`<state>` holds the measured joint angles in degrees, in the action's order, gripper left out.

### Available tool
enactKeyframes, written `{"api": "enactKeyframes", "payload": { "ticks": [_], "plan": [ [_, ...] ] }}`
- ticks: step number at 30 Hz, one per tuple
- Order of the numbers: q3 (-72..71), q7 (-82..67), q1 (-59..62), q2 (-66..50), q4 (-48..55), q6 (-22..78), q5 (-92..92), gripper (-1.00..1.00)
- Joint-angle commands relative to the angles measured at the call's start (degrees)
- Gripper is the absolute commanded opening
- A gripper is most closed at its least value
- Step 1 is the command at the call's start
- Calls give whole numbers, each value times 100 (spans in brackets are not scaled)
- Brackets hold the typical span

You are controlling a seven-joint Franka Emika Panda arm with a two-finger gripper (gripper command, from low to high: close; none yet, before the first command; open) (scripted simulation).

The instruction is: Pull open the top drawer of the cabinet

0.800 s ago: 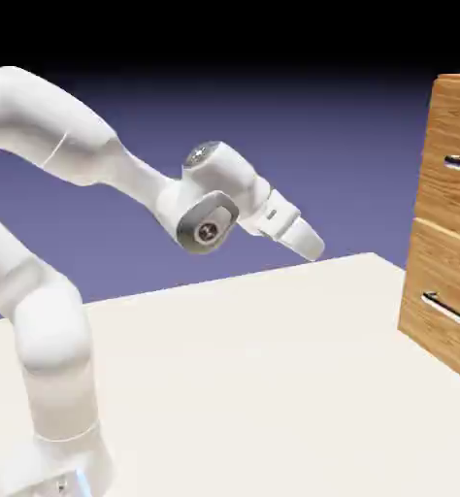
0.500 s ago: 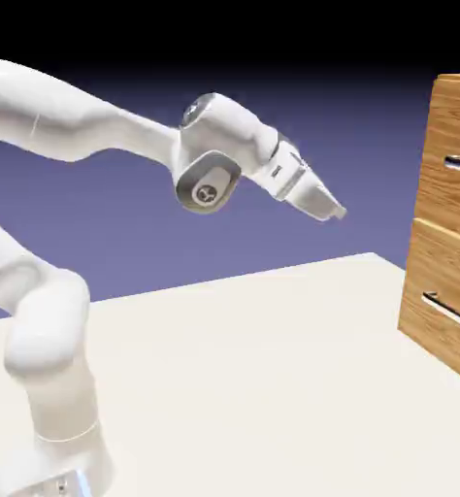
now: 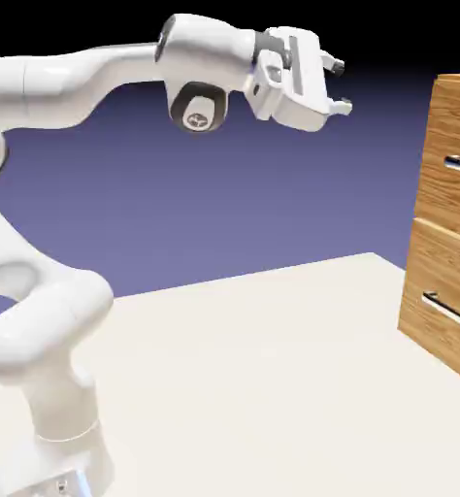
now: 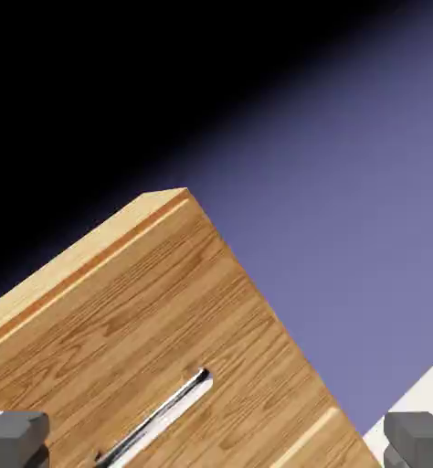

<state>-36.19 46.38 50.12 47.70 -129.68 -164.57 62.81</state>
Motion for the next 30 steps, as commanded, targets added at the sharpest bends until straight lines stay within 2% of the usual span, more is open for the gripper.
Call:
{"api": "enactKeyframes", "payload": {
  "ticks": [1,30],
  "plan": [
    [-144,16,202,60,124,37,250,0],
    [-4307,467,6047,1791,3728,1124,7476,0]
  ]
}}
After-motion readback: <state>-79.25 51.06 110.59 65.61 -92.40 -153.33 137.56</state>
